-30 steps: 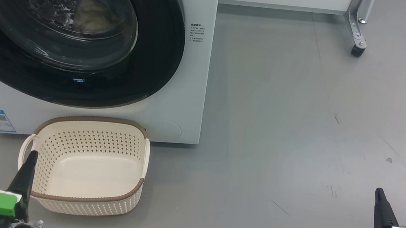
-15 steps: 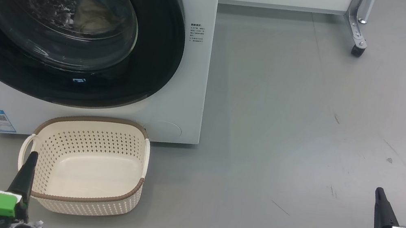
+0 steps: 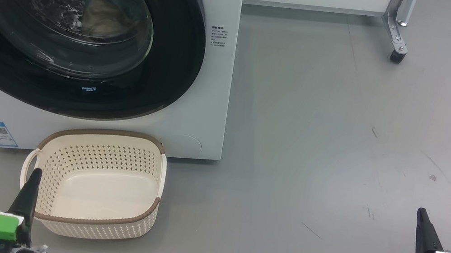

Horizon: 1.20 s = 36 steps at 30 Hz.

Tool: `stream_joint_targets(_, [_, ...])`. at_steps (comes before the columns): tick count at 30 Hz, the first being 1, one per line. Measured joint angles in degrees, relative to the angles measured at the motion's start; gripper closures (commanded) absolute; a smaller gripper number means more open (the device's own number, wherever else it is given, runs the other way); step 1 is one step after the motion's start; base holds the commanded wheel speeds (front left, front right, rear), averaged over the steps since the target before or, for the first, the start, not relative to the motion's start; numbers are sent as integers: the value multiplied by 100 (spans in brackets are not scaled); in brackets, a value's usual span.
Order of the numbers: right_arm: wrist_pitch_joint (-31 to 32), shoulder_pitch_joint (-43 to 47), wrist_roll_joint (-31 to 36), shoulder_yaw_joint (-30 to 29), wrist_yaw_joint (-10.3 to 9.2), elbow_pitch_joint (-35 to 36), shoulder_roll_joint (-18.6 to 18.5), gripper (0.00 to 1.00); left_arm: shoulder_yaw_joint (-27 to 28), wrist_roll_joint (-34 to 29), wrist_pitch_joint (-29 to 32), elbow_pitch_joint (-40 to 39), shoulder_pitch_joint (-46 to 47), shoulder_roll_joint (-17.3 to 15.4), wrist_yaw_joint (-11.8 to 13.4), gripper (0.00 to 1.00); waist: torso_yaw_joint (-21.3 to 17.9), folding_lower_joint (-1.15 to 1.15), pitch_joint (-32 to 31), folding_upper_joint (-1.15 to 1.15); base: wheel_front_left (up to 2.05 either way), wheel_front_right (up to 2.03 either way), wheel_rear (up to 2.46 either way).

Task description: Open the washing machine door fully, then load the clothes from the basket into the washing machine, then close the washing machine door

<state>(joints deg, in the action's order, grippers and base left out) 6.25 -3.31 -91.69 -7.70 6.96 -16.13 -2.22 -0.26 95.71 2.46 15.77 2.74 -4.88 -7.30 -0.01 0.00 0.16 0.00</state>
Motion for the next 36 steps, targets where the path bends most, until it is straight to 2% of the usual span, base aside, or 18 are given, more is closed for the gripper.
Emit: stream_joint_targets(36, [0,0,0,0,0,4,0,100,14,0,4,14,47,0,-1,100,1,0,0,0,0,0,0])
